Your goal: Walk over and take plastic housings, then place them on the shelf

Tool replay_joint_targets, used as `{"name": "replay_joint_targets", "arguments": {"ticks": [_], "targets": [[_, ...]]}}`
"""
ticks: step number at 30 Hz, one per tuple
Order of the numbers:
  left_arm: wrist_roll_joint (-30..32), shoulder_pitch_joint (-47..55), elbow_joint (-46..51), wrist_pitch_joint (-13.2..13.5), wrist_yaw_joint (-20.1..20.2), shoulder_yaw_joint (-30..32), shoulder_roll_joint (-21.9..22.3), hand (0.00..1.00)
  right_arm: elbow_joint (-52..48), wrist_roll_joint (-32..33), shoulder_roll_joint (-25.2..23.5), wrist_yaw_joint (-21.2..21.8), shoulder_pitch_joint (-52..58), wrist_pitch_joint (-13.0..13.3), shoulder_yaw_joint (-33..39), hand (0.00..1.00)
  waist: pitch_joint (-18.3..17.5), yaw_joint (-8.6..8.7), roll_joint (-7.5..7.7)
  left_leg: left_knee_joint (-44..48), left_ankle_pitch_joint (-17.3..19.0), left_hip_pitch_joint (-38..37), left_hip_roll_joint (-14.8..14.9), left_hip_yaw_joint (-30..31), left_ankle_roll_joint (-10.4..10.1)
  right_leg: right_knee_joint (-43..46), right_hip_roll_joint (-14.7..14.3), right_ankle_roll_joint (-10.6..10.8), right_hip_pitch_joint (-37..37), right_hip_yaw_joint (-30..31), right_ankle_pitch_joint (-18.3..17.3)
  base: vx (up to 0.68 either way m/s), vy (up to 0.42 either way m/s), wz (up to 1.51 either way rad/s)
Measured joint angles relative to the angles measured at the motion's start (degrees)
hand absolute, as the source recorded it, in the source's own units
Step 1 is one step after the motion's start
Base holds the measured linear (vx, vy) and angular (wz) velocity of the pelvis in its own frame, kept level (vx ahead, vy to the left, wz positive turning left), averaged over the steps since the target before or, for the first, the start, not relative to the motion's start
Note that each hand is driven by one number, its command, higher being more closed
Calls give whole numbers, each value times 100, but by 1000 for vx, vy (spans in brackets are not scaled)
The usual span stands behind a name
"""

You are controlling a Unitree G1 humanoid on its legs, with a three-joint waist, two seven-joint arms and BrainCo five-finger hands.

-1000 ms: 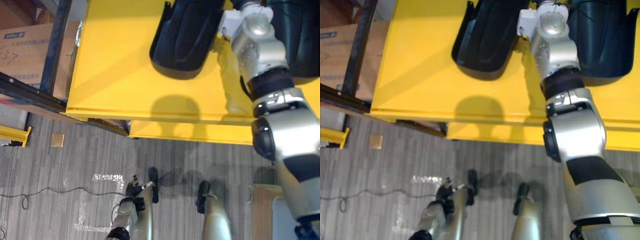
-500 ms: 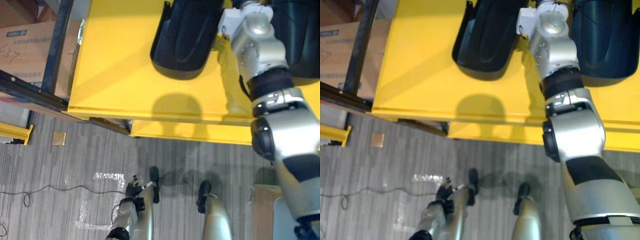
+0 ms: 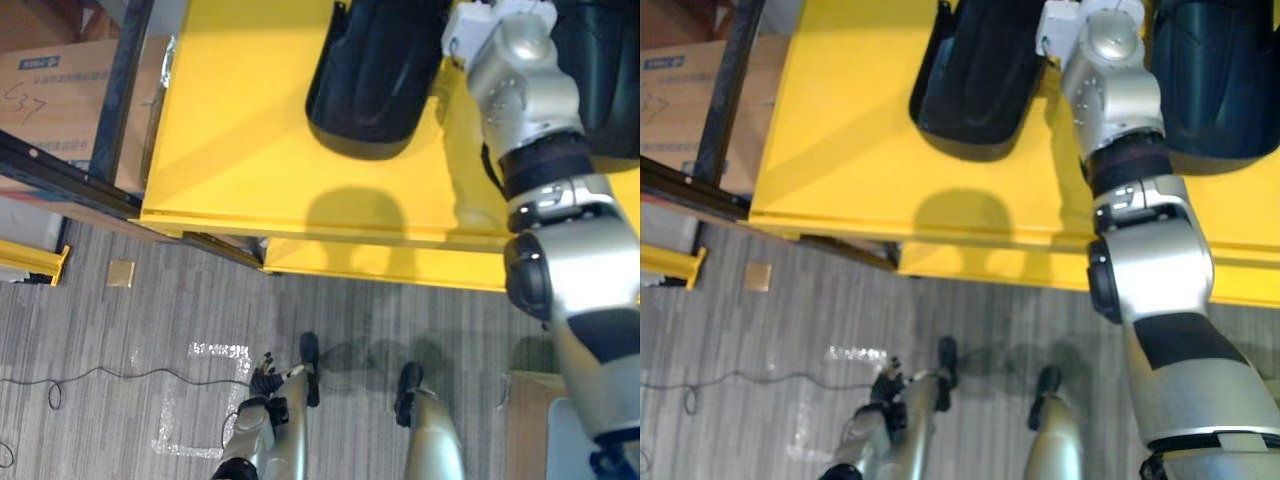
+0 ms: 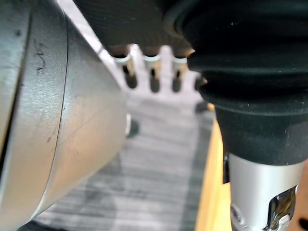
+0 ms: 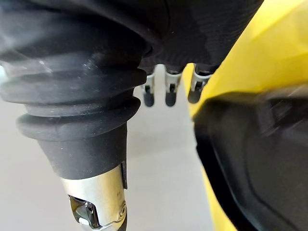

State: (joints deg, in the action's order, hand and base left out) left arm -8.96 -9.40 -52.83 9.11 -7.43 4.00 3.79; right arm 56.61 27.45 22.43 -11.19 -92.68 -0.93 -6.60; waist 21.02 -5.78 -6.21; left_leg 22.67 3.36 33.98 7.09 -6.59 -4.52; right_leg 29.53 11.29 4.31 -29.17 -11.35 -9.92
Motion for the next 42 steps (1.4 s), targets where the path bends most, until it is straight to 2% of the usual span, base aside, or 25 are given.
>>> {"name": "replay_joint_targets", "arguments": {"ticks": [11,16,19,26,31,38,42], "targets": [[2,15,0,76,0,49,4,0,-5,-21,79,-18,-12,10,40,0,24,-14,-51,43,2,4,-40,42,1,114,61,18,6,-35,-77,4,-3,3],[3,47,0,76,-40,205,12,0,-391,-378,70,-275,-30,22,372,0,37,-17,-86,62,3,14,-31,47,1,120,62,16,15,-57,-78,1,-2,1],[2,46,-1,76,-41,204,13,0,-482,-418,46,-332,-30,94,583,0,37,-12,-86,72,5,13,-22,27,2,120,63,16,15,-53,-78,0,0,0],[1,45,-2,76,-39,200,15,0,-481,-818,-32,-390,-29,69,761,0,37,3,-86,75,4,8,-6,-1,2,119,57,17,15,-46,-77,0,0,0],[3,46,-3,75,-31,181,13,0,-399,-1029,-42,-294,-29,17,731,0,36,2,-87,78,4,0,-6,-3,2,119,58,17,27,-47,-77,0,0,0],[24,52,-7,71,18,118,2,0,62,-1134,-38,37,-32,-172,278,0,34,-1,-89,70,4,-14,-9,0,1,119,59,17,48,-51,-77,0,0,0],[45,55,-5,71,77,-8,-1,0,147,-1290,-33,138,-32,-188,107,0,33,-5,-91,52,3,-17,-15,8,2,117,63,17,58,-66,-77,0,0,0]]}}
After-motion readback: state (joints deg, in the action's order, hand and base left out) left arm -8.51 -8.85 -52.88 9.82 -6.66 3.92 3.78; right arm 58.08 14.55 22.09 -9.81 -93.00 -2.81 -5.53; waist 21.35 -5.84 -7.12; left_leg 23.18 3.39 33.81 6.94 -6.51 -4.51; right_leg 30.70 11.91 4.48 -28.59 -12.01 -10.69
